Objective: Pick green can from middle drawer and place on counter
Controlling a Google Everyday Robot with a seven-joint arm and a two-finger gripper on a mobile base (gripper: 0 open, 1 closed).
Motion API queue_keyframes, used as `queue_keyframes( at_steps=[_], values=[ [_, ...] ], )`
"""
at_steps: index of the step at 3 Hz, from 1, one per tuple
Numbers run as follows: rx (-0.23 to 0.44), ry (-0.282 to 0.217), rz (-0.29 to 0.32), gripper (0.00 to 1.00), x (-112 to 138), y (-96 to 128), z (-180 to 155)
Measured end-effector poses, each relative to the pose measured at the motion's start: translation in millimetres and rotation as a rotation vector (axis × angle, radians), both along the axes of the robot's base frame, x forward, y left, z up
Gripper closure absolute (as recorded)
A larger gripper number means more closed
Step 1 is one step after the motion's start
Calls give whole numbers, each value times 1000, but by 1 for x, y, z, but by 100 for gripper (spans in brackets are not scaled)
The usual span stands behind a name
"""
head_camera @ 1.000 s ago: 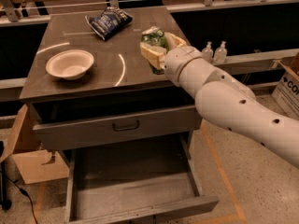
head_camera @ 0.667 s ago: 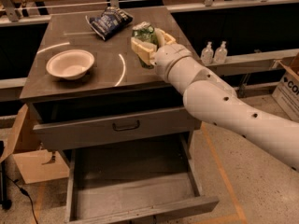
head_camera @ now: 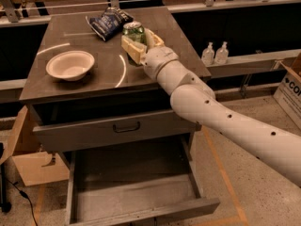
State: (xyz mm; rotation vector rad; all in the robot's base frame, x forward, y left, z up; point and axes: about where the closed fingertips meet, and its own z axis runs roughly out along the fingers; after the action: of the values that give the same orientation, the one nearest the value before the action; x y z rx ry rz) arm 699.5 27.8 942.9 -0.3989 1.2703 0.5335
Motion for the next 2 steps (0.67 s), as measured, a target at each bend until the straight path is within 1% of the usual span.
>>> queue_keyframes(
  at_steps=[1,2],
  values=[
    [46,-6,27,100,5,5,-13],
    [77,-17,41,84,9,7,-25]
  ],
)
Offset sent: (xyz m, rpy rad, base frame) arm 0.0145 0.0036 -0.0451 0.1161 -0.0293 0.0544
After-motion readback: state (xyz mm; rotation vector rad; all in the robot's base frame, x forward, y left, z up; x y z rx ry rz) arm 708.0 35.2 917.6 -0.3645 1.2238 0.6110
